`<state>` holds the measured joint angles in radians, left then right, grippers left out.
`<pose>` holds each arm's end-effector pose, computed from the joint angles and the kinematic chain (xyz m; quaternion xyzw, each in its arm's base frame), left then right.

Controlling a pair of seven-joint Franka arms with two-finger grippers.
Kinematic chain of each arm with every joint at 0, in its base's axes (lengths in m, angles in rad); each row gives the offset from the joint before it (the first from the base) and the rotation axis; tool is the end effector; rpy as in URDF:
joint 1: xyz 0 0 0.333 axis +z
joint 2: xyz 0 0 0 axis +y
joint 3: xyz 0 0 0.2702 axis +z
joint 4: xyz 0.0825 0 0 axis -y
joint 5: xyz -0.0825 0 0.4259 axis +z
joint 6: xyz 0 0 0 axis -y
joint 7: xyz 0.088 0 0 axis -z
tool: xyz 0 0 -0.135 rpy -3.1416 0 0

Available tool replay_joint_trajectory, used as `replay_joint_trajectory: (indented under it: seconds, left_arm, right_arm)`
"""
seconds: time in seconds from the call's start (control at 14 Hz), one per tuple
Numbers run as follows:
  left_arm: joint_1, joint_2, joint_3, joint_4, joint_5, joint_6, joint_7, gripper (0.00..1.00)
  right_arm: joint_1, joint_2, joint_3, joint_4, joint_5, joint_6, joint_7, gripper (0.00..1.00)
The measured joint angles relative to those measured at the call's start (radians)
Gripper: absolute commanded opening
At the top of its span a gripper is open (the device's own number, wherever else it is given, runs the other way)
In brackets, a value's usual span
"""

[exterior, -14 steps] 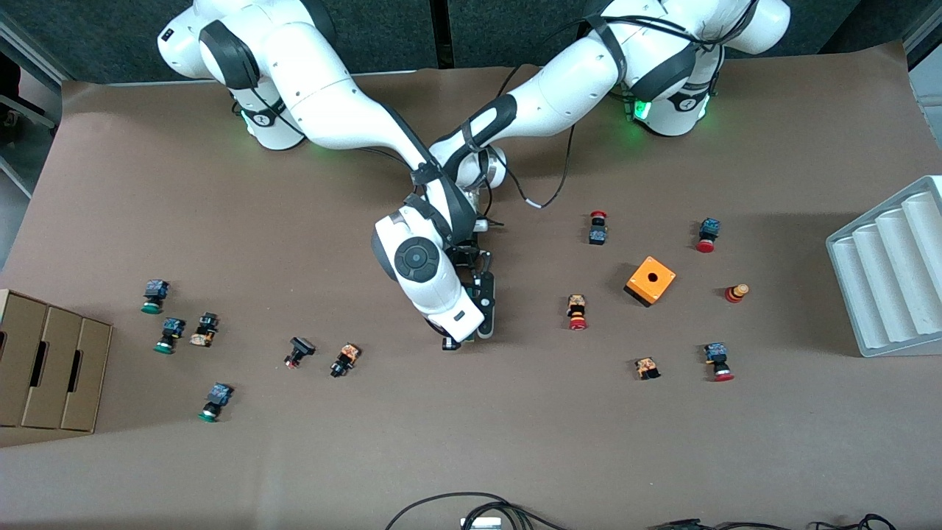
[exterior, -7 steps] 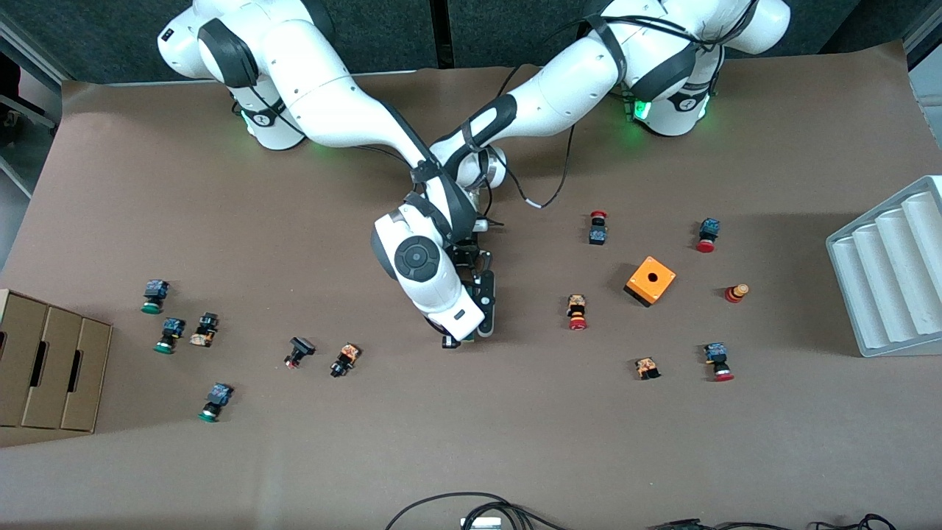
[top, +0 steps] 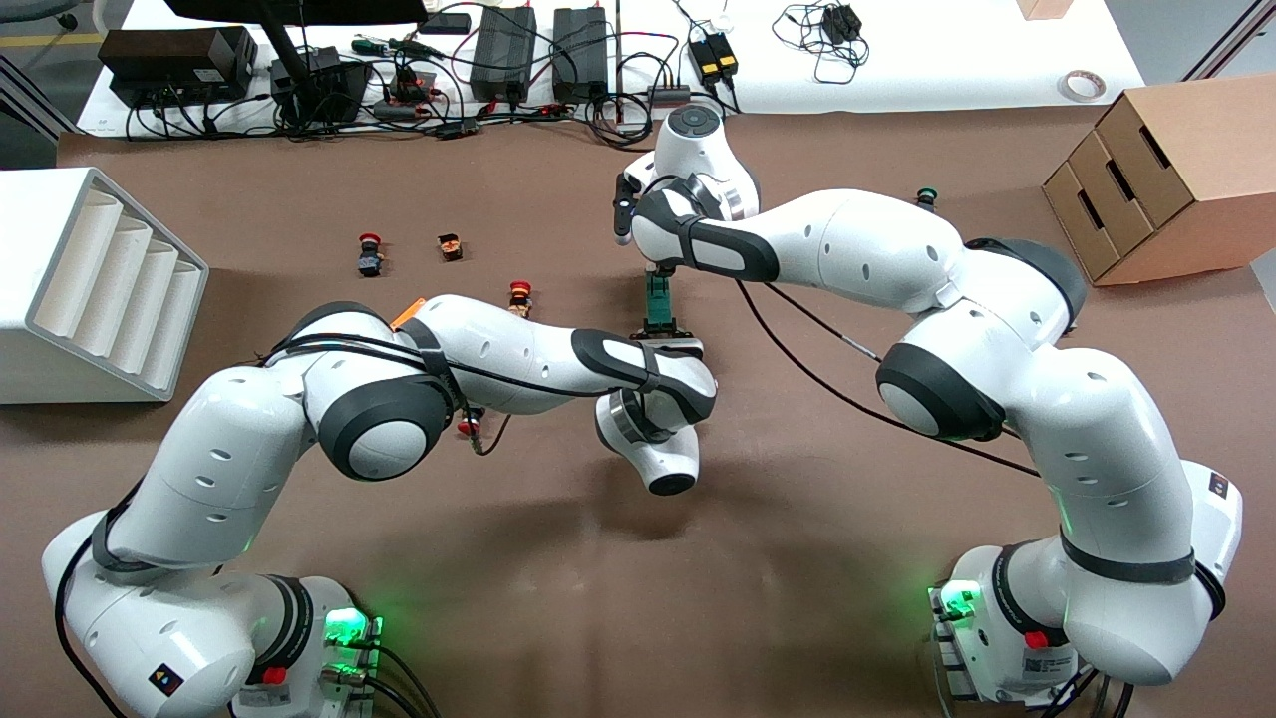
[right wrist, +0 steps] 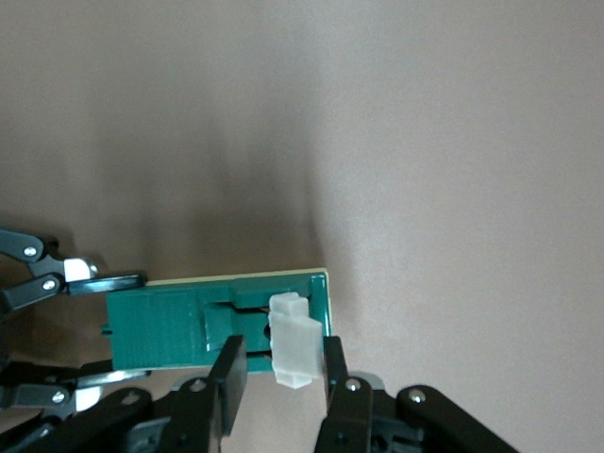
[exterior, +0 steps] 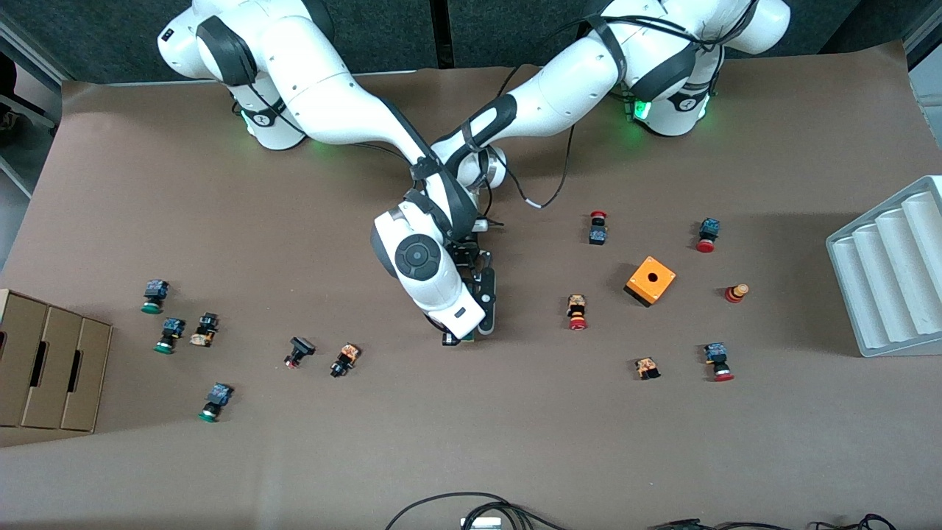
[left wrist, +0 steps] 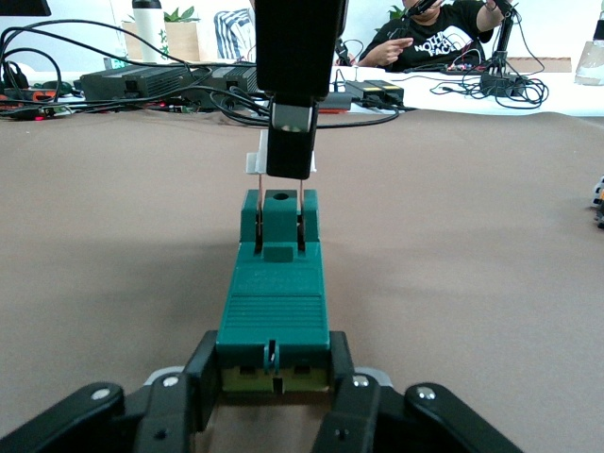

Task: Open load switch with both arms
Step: 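Swing the white handle down toward the switch base with the right gripper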

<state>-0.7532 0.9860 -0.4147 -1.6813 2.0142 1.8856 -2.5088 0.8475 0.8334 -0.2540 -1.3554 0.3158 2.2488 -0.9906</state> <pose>0.3354 -0.5558 -0.0048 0.8224 0.0081 0.5689 0.0023 0.5969 0.4555 0.1589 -0.7356 -0.6750 -0.0509 0.0257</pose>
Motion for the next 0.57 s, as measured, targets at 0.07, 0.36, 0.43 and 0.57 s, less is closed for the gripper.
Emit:
replay_joint_trajectory:
  seconds: [0.07, 0.36, 0.43, 0.57]
  left_arm:
    - [0.000, 0.000, 0.000, 0.000, 0.000, 0.000, 0.000, 0.40]
    - [0.000, 0.000, 0.000, 0.000, 0.000, 0.000, 0.000, 0.40]
    - [0.000, 0.000, 0.000, 0.000, 0.000, 0.000, 0.000, 0.40]
    - [0.000, 0.000, 0.000, 0.000, 0.000, 0.000, 0.000, 0.41]
  right_arm:
    - [0.000, -0.001, 0.000, 0.000, 0.000, -0.003, 0.000, 0.40]
    - [0.002, -0.009, 0.000, 0.000, 0.000, -0.016, 0.001, 0.40]
    - [0.002, -0.011, 0.000, 0.000, 0.000, -0.020, 0.001, 0.40]
    - [0.002, -0.013, 0.000, 0.000, 0.000, -0.024, 0.002, 0.40]
